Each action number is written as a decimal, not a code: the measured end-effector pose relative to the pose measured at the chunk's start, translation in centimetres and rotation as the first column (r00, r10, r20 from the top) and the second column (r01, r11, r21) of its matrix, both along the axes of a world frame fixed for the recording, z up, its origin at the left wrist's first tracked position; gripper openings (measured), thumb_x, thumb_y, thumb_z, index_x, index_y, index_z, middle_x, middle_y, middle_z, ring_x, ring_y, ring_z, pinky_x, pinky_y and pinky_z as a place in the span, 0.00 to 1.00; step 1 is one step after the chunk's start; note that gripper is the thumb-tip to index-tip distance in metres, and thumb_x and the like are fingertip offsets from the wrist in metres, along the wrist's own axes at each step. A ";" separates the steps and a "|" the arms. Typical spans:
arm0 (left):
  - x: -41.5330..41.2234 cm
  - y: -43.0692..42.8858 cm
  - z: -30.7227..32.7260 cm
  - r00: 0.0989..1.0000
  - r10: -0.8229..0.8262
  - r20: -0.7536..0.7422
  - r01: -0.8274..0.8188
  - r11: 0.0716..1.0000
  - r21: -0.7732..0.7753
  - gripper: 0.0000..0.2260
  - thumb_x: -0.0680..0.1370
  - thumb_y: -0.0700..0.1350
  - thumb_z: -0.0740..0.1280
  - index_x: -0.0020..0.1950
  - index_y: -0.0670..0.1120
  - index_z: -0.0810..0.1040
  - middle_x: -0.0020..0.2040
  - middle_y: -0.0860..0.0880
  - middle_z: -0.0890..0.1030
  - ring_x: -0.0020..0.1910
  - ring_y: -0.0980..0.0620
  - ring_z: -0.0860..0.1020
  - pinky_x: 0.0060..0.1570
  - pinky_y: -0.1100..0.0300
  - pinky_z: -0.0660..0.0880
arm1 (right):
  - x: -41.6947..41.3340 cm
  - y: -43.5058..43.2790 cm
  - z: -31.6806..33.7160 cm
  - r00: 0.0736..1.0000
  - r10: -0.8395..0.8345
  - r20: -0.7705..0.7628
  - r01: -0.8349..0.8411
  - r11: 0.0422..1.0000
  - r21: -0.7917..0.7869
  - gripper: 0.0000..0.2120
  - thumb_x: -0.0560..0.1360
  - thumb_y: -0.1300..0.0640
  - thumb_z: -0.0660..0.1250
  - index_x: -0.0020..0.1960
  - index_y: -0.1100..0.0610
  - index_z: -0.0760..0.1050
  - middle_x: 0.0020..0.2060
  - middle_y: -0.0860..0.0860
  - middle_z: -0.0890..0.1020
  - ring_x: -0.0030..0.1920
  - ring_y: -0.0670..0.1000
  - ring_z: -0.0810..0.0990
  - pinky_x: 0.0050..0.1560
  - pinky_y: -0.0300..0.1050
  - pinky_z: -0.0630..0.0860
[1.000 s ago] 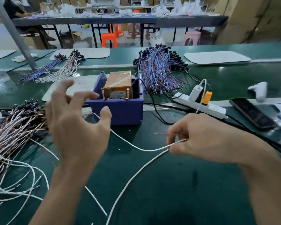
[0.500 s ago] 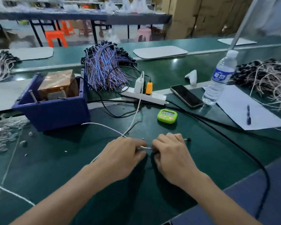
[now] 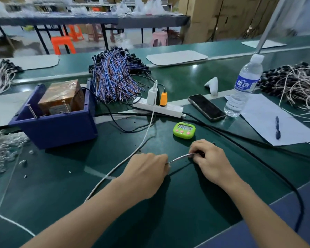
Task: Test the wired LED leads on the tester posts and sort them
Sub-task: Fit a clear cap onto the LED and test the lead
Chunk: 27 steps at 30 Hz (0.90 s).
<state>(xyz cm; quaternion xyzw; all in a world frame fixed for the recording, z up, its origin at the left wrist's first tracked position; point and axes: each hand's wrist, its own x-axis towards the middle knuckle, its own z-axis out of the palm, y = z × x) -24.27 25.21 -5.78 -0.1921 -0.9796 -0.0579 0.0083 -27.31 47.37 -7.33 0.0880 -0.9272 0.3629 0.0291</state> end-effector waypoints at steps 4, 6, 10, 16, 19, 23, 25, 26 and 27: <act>0.4 -0.8 0.1 0.990 0.063 0.123 -0.086 0.977 0.193 0.06 0.83 0.53 0.60 0.49 0.55 0.73 0.39 0.54 0.79 0.42 0.48 0.76 0.37 0.53 0.65 | -0.9 1.0 -0.1 0.984 -0.169 -0.061 0.173 0.982 0.074 0.15 0.72 0.72 0.65 0.37 0.52 0.78 0.42 0.46 0.80 0.45 0.47 0.76 0.44 0.31 0.65; 0.5 -1.3 0.3 0.977 0.040 0.210 -0.105 0.944 0.311 0.05 0.82 0.47 0.63 0.53 0.57 0.77 0.40 0.58 0.80 0.41 0.56 0.74 0.39 0.58 0.68 | -1.3 1.5 0.3 0.967 -0.249 -0.048 0.253 0.958 0.134 0.19 0.68 0.74 0.62 0.39 0.50 0.79 0.44 0.45 0.81 0.47 0.51 0.78 0.47 0.37 0.68; 0.7 -0.3 0.3 0.977 -0.001 0.214 -0.087 0.911 0.403 0.12 0.79 0.41 0.65 0.55 0.56 0.82 0.42 0.58 0.83 0.42 0.56 0.77 0.45 0.57 0.75 | -2.7 -1.1 2.2 0.941 -0.309 -0.135 0.320 0.945 0.064 0.23 0.68 0.71 0.64 0.54 0.48 0.82 0.53 0.45 0.81 0.47 0.49 0.78 0.53 0.40 0.71; 1.1 1.0 -0.7 0.999 -0.041 0.016 0.035 0.955 0.294 0.11 0.80 0.45 0.60 0.53 0.53 0.82 0.47 0.54 0.80 0.46 0.48 0.79 0.43 0.51 0.76 | -5.3 -2.8 7.1 0.950 -0.020 0.311 -0.160 0.825 0.541 0.37 0.73 0.69 0.62 0.77 0.43 0.66 0.74 0.52 0.68 0.61 0.56 0.77 0.48 0.41 0.77; 0.8 -0.1 -1.1 0.999 -0.025 -0.044 0.036 0.961 0.276 0.11 0.80 0.45 0.60 0.50 0.53 0.83 0.45 0.55 0.79 0.45 0.51 0.79 0.40 0.52 0.76 | -4.5 -1.5 8.9 0.897 -0.064 0.438 -0.215 0.802 0.558 0.38 0.72 0.69 0.58 0.73 0.35 0.69 0.64 0.54 0.77 0.37 0.48 0.80 0.22 0.35 0.68; 0.4 -1.4 -1.1 0.995 0.019 -0.095 0.009 0.957 0.291 0.08 0.80 0.51 0.65 0.50 0.56 0.85 0.46 0.56 0.81 0.47 0.55 0.79 0.36 0.59 0.64 | -3.1 0.3 8.9 0.885 -0.044 0.464 -0.225 0.831 0.508 0.36 0.68 0.69 0.59 0.62 0.32 0.77 0.54 0.49 0.82 0.28 0.47 0.78 0.24 0.38 0.70; 0.4 -1.0 -1.1 0.992 -0.013 -0.126 0.047 0.961 0.272 0.07 0.79 0.51 0.67 0.48 0.56 0.85 0.44 0.55 0.81 0.46 0.54 0.79 0.35 0.59 0.64 | -3.8 -0.1 8.6 0.943 -0.062 0.327 -0.092 0.896 0.434 0.33 0.70 0.68 0.63 0.61 0.33 0.77 0.59 0.48 0.80 0.37 0.50 0.83 0.32 0.39 0.77; 0.4 -0.5 -1.0 0.992 -0.017 -0.125 0.052 0.957 0.284 0.06 0.78 0.50 0.67 0.47 0.56 0.85 0.43 0.55 0.82 0.45 0.53 0.79 0.35 0.58 0.66 | -4.5 -0.8 8.1 0.972 -0.084 0.219 -0.013 0.914 0.405 0.31 0.71 0.65 0.66 0.66 0.36 0.76 0.63 0.50 0.79 0.47 0.52 0.84 0.42 0.40 0.78; 0.5 0.0 -1.0 0.993 -0.011 -0.114 0.046 0.951 0.305 0.06 0.78 0.49 0.68 0.47 0.55 0.85 0.44 0.55 0.83 0.45 0.53 0.79 0.36 0.58 0.68 | -5.3 -1.8 7.6 0.986 -0.103 0.128 0.046 0.921 0.387 0.29 0.73 0.62 0.69 0.70 0.40 0.74 0.67 0.51 0.78 0.56 0.54 0.82 0.51 0.41 0.75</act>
